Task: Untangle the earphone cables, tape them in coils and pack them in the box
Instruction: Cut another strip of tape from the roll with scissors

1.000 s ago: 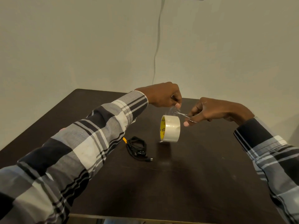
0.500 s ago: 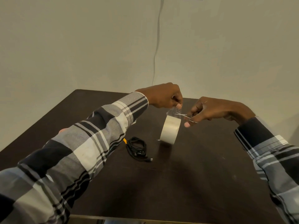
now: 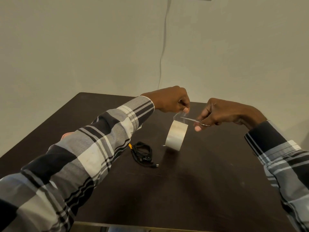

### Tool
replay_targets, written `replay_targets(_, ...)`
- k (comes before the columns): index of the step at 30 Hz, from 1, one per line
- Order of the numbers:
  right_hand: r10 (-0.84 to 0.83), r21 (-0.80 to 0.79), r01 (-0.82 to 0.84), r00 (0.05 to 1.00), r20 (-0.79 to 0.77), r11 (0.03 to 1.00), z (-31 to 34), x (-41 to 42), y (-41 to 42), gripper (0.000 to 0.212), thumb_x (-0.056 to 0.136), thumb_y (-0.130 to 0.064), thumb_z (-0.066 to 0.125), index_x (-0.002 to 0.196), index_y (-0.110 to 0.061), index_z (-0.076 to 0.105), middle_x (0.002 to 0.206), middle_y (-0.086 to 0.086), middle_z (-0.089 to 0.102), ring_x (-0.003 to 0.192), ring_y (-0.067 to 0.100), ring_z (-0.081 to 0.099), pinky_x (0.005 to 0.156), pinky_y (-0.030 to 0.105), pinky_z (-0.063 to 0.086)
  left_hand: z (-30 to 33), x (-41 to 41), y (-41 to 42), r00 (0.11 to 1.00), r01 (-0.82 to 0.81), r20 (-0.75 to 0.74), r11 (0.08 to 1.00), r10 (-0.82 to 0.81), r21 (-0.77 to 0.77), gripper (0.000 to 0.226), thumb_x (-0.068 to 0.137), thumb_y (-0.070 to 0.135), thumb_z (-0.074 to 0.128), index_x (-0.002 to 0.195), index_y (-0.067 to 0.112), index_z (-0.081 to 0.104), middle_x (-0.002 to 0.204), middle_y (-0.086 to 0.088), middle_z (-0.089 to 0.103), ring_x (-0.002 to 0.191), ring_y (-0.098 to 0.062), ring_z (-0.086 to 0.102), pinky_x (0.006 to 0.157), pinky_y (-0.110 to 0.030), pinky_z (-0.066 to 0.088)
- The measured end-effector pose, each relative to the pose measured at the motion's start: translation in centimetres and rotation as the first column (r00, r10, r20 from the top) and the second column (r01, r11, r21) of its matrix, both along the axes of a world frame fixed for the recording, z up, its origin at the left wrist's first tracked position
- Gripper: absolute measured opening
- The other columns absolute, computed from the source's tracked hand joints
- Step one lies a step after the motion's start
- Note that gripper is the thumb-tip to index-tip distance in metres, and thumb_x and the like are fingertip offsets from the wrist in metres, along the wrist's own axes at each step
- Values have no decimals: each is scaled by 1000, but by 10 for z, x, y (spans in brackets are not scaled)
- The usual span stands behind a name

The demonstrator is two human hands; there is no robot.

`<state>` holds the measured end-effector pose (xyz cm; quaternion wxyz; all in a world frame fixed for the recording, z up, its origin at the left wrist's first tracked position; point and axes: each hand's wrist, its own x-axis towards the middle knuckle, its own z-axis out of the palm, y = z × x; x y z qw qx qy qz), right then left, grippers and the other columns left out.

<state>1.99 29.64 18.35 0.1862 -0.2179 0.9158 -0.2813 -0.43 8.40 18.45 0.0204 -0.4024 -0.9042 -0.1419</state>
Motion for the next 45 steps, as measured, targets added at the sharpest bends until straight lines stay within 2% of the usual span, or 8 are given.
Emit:
replay_targets(6, -36, 48, 35, 999, 18, 998, -4, 0, -2, 37, 63, -48, 85, 75, -14, 81, 61, 6, 58, 56, 9, 43, 52, 23, 32, -2, 0, 0, 1000, -8, 9, 1000, 8, 10, 19, 95, 19, 63, 106, 10, 75, 76, 13, 58, 72, -5, 56, 64, -13, 36)
replay_targets(12, -19, 151, 13, 999, 44, 989, -4, -2, -3, 31, 72, -49, 82, 82, -19, 82, 68, 3, 56, 63, 11, 41, 54, 24, 31, -5, 0, 1, 1000, 6, 10, 1000, -6, -9, 19, 96, 18, 61, 107, 9, 74, 77, 12, 56, 70, -2, 55, 64, -9, 34)
replay_targets(25, 28, 123, -36, 997, 70, 992, -6, -5, -8, 58, 54, -69, 79, 86, -21, 82, 70, 6, 50, 64, 11, 39, 54, 25, 30, -9, 2, 6, 1000, 26, 3, 999, -26, 22, 21, 96, 19, 61, 109, 9, 74, 89, 8, 61, 79, -6, 57, 62, -5, 33)
replay_targets(29, 30, 105, -36, 998, 63, 994, -8, -7, -7, 56, 54, -61, 84, 90, -19, 80, 66, 0, 54, 62, 11, 41, 54, 24, 30, -11, 0, 5, 1000, 14, 22, 999, -15, 36, 19, 95, 19, 62, 104, 9, 75, 96, -2, 72, 83, -17, 64, 68, -16, 42)
replay_targets(32, 5, 54, -9, 998, 57, 999, -10, -9, -5, 46, 65, -37, 92, 97, -10, 72, 58, -6, 54, 53, 6, 42, 53, 25, 30, -12, 0, 4, 1000, 2, 26, 1000, -2, 22, 19, 95, 19, 62, 102, 7, 75, 96, -7, 73, 86, -24, 66, 77, -32, 49)
replay_targets(35, -14, -9, 14, 997, 71, 1000, -13, -10, -1, 40, 71, -21, 88, 101, -7, 66, 55, -4, 53, 50, 7, 43, 51, 25, 29, -12, -2, 3, 1000, -5, 27, 1000, 4, 22, 19, 95, 19, 62, 102, 7, 75, 94, -8, 72, 84, -25, 65, 74, -30, 48)
replay_targets(39, -21, -22, 23, 998, 67, 999, -16, -9, 0, 39, 73, -18, 87, 103, -6, 65, 55, 2, 57, 50, 12, 47, 50, 23, 32, -14, -4, 0, 1000, -9, 26, 1000, 8, 29, 19, 95, 20, 62, 103, 9, 76, 95, -5, 73, 84, -21, 66, 75, -30, 49)
replay_targets(45, -35, 42, 31, 994, 102, 999, -17, -8, -4, 45, 74, -35, 85, 108, -15, 63, 64, 8, 61, 55, 11, 50, 52, 26, 34, -15, -5, 4, 999, -18, 37, 999, 17, 40, 18, 95, 19, 62, 103, 10, 75, 95, -3, 73, 85, -17, 66, 73, -23, 46)
